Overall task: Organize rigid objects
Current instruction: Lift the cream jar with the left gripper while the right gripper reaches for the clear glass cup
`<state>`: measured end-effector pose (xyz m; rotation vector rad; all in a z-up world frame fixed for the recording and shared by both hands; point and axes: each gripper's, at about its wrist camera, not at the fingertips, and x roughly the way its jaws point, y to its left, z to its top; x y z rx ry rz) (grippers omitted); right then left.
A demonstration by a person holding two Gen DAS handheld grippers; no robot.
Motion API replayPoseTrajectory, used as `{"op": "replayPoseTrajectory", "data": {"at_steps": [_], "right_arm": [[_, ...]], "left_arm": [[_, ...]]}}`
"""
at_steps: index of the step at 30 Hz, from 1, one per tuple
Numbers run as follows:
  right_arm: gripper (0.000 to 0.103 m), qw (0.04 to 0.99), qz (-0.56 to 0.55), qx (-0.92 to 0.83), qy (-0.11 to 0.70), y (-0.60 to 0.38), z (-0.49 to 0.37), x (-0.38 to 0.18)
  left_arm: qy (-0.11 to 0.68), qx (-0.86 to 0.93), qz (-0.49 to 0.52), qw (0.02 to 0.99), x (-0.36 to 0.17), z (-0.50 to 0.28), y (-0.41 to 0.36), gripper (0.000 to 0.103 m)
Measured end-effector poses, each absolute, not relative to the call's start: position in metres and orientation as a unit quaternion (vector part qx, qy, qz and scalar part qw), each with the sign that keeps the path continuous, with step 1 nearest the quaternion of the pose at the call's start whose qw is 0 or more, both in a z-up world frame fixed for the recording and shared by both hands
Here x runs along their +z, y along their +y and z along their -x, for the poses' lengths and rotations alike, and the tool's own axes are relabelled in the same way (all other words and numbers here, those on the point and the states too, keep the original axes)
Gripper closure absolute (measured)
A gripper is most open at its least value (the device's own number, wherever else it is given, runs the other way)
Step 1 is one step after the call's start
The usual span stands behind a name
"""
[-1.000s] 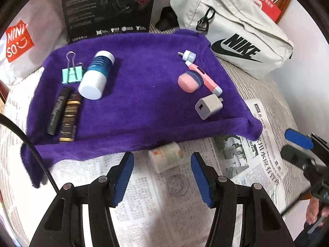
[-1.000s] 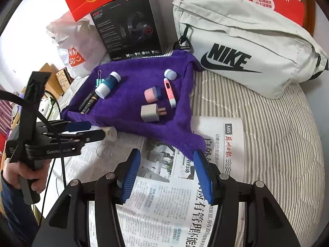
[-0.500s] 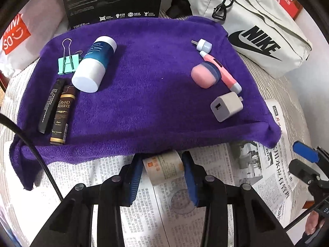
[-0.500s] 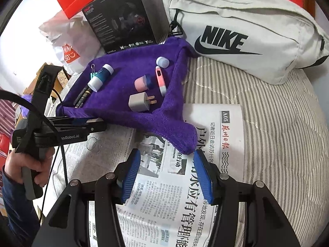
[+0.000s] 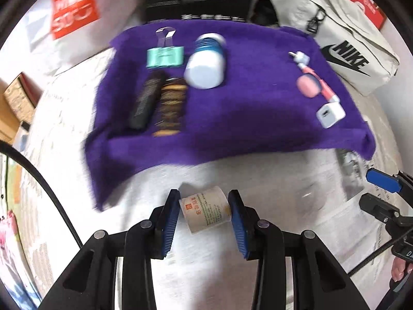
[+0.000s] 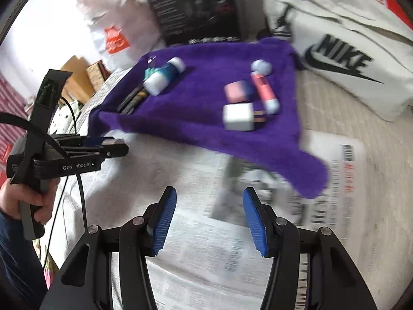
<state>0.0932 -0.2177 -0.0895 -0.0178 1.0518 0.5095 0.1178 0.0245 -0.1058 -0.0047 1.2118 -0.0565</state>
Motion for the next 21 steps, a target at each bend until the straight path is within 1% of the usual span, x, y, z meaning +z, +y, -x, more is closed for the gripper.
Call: {"op": "replayPoseTrajectory", "data": {"at_steps": [7, 12, 14, 15, 17, 18, 21], "right_arm": [[0.050, 0.826, 0.057, 0.272, 0.490, -0.161, -0.086, -0.110], [0.051, 0.837, 0.081, 0.270, 0.469, -0.144, -0.086, -0.119], [0.063, 0.842, 0.099, 0.265, 0.460, -0.140, -0.087, -0.121], [0.076, 0.847, 0.108, 0.262, 0.450, -0.139, -0.086, -0.121], [0.076, 0.845, 0.112, 0.263, 0.451, -0.141, -0.086, -0.120], [0.076, 0.845, 0.111, 0.261, 0.453, -0.144, -0.086, -0.118], [0.076, 0.850, 0.119, 0.250, 0.449, -0.157, -0.084, -0.109]], "left_arm": [[0.562, -0.028, 0.041, 0.825, -0.113, -0.108, 0.058, 0.066], [0.559, -0.037, 0.045, 0.827, -0.112, -0.093, 0.073, 0.066], [0.559, -0.039, 0.048, 0.827, -0.113, -0.093, 0.078, 0.066], [0.559, -0.039, 0.047, 0.827, -0.113, -0.093, 0.079, 0.066], [0.557, -0.038, 0.040, 0.829, -0.113, -0.090, 0.080, 0.066], [0.557, -0.037, 0.039, 0.829, -0.110, -0.096, 0.060, 0.066], [0.554, -0.052, 0.039, 0.830, -0.109, -0.095, 0.053, 0.066]]}}
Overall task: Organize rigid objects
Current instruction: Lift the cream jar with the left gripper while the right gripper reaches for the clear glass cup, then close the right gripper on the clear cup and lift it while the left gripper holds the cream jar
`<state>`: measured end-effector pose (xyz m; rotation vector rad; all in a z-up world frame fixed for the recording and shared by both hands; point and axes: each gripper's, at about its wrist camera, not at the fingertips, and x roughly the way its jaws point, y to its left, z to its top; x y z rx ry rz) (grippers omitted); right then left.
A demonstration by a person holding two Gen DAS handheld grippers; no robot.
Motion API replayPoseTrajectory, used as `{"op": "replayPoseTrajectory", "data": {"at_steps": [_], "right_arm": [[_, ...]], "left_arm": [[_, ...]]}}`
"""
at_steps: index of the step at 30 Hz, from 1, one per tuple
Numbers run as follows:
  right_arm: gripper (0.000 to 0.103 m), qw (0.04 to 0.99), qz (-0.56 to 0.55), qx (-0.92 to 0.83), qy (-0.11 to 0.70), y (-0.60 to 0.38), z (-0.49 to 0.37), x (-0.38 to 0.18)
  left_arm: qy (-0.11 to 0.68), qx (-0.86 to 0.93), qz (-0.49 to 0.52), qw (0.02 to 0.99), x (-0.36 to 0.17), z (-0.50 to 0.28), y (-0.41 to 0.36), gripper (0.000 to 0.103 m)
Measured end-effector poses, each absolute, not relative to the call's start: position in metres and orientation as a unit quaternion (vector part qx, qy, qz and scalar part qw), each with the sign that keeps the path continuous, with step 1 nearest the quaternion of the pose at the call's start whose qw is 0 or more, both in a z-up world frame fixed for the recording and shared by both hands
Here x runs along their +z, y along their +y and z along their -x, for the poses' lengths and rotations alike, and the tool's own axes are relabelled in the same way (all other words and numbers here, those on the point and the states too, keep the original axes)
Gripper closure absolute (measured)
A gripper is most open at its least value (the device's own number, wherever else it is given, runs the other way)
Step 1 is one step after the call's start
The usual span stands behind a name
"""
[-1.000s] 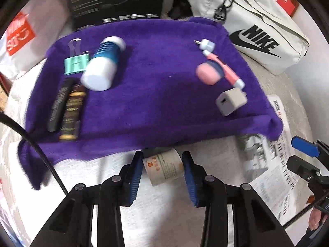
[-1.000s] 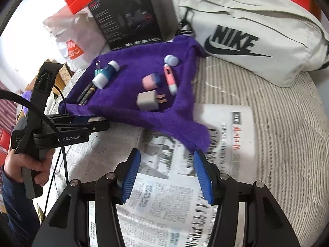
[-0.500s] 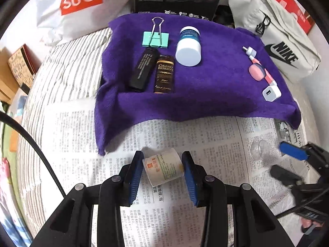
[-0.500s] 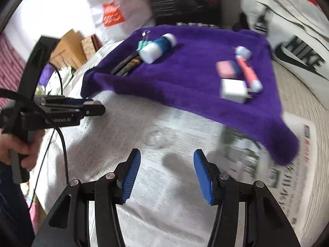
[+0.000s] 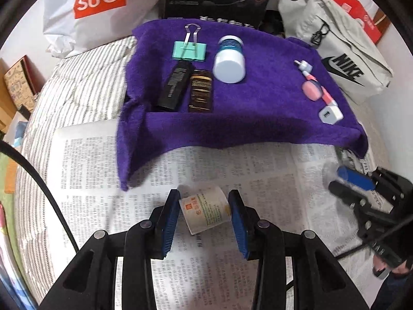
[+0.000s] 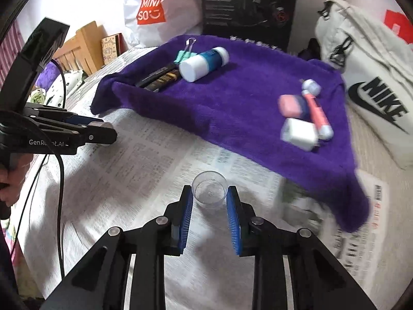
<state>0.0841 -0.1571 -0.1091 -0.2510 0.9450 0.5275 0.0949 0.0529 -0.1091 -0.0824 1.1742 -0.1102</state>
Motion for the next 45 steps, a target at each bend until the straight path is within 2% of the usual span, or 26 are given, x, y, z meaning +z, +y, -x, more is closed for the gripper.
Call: {"op": "replayPoseTrajectory", "data": {"at_steps": [8, 23, 31, 35, 45], "right_arm": [[0.076, 0.846, 0.105, 0.223, 0.473, -0.180, -0.092, -0.121], [0.075, 0.855, 0.095, 0.229, 0.455, -0.179, -0.094, -0.123], [0.076, 0.851, 0.083, 0.233, 0.464, -0.182, -0.095, -0.120], [0.076, 0.850, 0.081, 0.229, 0.468, -0.183, -0.093, -0.120], [0.076, 0.845, 0.077, 0.236, 0.473, -0.187, -0.091, -0.109]], "left_arm": [[0.548, -0.054, 0.014, 0.835, -0.112, -0.094, 0.046, 0.066], [0.553, -0.049, -0.005, 0.832, -0.113, -0.094, 0.045, 0.067], [0.551, -0.053, 0.014, 0.833, -0.109, -0.090, 0.054, 0.067], [0.549, -0.062, 0.056, 0.832, -0.107, -0.087, 0.064, 0.067], [0.528, -0.056, 0.039, 0.847, -0.083, -0.084, 0.065, 0.067]]}}
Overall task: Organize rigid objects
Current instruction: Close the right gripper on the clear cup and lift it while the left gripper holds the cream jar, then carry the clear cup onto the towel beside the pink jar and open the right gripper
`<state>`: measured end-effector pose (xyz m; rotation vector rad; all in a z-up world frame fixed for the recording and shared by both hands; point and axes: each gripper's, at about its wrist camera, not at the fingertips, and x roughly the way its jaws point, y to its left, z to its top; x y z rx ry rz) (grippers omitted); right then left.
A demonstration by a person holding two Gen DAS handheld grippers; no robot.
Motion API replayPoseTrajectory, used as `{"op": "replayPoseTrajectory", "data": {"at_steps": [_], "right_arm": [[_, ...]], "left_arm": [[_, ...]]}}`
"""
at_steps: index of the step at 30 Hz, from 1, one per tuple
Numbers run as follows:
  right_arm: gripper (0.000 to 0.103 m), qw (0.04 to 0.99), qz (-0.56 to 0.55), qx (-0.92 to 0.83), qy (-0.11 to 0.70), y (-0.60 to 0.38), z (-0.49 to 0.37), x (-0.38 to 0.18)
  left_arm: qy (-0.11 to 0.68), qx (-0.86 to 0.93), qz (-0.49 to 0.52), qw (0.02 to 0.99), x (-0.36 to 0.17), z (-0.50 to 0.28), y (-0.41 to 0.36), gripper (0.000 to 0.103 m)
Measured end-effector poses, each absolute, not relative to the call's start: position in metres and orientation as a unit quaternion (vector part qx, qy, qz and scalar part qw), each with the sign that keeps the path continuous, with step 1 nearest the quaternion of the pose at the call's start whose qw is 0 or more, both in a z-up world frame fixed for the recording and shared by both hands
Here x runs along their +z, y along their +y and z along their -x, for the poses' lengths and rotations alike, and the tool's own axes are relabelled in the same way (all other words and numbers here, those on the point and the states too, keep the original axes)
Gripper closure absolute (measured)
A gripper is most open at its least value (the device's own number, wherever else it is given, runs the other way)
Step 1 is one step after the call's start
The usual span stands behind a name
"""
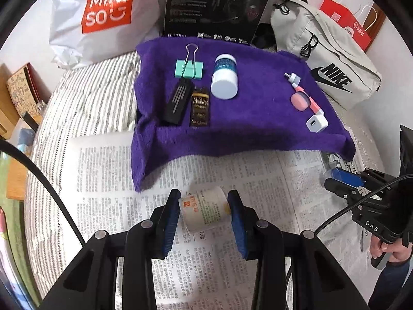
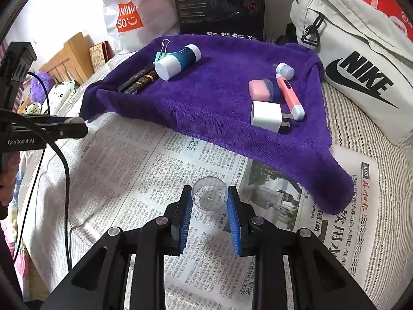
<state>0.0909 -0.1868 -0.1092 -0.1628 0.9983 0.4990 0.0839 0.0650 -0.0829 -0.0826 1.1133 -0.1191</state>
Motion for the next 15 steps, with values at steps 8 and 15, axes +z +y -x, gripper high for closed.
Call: {"op": "replayPoseTrajectory", "data": {"at_steps": [8, 15], "right_arm": [[0.076, 0.848, 0.056, 0.242, 0.468, -0.192, -0.101, -0.092], [0.076, 0.861, 0.051, 0.236, 0.447, -0.198, -0.118, -0.072]], "left_arm": [[0.516, -0.061, 0.019, 0.854, -0.070, -0.100, 0.054, 0.067], [0.507, -0.078, 0.001, 0.858, -0.059, -0.125, 0.038, 0.067]]}}
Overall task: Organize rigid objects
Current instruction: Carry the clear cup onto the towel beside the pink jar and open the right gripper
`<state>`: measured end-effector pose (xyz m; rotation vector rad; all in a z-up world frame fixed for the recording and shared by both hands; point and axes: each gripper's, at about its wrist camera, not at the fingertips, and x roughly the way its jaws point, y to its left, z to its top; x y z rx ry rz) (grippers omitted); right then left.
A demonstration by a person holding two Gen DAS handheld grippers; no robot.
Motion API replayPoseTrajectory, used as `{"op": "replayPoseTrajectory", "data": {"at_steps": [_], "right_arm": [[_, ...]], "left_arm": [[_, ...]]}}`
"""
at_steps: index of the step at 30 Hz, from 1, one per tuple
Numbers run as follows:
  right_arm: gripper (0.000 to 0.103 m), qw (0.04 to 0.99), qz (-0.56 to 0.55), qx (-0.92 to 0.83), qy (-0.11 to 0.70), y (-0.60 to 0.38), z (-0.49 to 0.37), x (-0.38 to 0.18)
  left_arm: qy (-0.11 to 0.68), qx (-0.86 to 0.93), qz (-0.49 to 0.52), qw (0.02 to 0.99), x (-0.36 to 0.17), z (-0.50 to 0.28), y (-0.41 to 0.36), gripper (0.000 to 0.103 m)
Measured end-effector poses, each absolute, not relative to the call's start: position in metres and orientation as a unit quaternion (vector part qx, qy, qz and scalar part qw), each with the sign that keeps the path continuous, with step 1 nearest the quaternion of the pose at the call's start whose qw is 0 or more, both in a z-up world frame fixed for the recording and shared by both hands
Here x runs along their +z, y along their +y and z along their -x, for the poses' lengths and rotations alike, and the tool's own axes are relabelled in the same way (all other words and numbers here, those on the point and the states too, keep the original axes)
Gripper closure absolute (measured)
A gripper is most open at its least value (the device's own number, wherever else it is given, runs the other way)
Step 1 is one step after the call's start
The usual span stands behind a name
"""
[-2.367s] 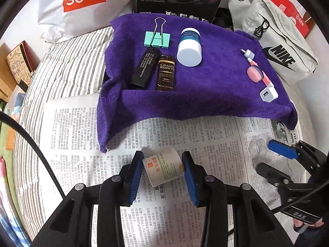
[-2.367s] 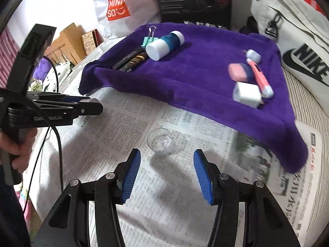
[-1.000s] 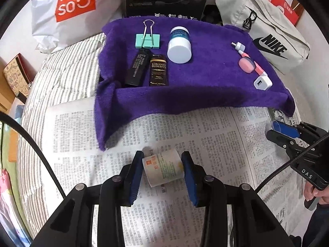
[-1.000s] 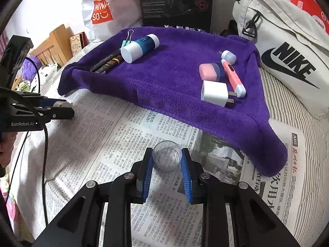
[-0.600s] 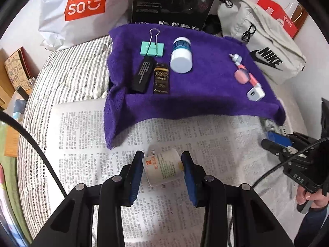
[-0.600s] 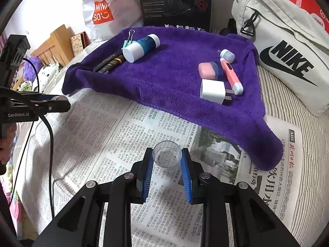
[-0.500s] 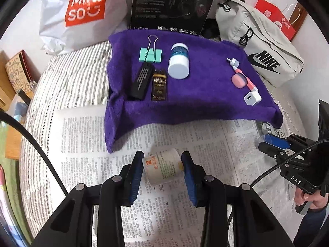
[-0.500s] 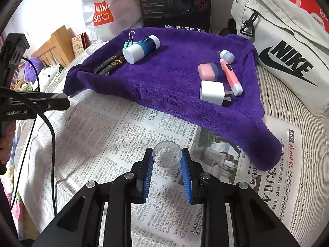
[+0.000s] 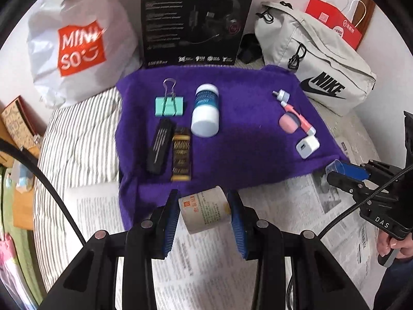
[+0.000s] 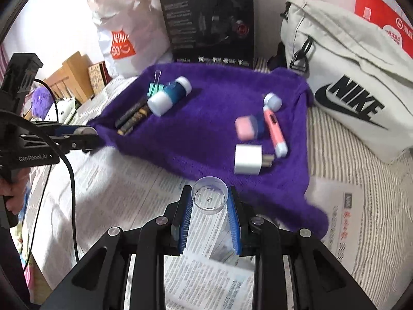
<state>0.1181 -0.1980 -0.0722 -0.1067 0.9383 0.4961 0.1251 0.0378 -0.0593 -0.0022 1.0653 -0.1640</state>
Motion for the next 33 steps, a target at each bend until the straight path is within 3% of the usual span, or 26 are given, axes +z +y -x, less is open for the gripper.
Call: {"op": "replayPoseTrajectory", "data": {"at_steps": [33], "right_arm": [[0.076, 0.871, 0.073, 0.205, 0.441, -0.168, -0.245, -0.083]], "left_arm": [[0.510, -0.068, 0.023, 0.857, -0.067, -0.158, 0.069, 0.067]]}}
